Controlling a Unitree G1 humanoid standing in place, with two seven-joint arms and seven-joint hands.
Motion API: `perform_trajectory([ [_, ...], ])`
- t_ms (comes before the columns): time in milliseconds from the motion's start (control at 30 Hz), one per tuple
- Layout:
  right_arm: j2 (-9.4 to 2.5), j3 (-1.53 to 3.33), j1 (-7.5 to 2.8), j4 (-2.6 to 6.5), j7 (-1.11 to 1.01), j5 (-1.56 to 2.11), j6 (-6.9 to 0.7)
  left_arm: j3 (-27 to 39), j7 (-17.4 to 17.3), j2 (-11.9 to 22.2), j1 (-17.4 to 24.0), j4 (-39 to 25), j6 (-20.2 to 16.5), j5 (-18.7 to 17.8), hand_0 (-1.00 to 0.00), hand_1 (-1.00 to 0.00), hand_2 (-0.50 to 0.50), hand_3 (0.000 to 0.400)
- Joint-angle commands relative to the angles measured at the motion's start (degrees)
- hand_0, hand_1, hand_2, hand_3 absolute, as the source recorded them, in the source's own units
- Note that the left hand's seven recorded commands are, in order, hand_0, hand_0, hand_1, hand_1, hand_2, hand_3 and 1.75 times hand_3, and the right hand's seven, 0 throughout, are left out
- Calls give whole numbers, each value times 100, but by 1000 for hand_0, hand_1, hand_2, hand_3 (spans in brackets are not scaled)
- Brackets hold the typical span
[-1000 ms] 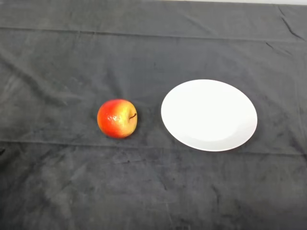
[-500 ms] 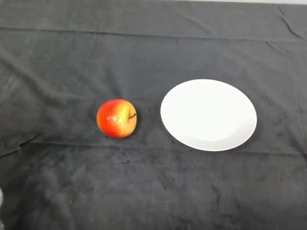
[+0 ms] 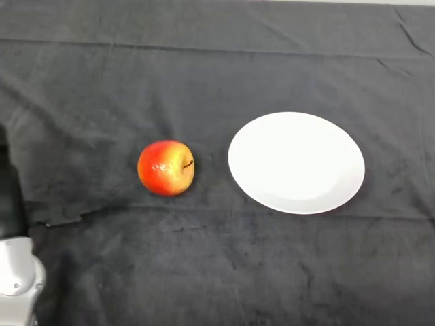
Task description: Move the apple to the plate
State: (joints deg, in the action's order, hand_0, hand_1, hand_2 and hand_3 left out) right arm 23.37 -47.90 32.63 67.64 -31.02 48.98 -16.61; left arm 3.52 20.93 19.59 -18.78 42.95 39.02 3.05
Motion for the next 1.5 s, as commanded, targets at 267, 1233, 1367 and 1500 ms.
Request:
perform_trajectory([
  [267, 79, -86, 138, 46, 30, -69, -25, -453, -119, -43, 30, -391, -401, 197, 0, 0, 0, 0],
  [1233, 69, -79, 126, 12, 52, -62, -34, -1470, -8, -264, -770, 193, -844, 291, 0, 0, 0, 0],
  [1367, 70, -79, 127, 13, 52, -61, -34, -1592, 23, -297, -887, 307, -841, 292, 0, 0, 0, 0],
  [1500, 71, -80, 127, 15, 52, -60, -35, -1709, 55, -336, -1023, 441, -839, 298, 0, 0, 0, 0],
])
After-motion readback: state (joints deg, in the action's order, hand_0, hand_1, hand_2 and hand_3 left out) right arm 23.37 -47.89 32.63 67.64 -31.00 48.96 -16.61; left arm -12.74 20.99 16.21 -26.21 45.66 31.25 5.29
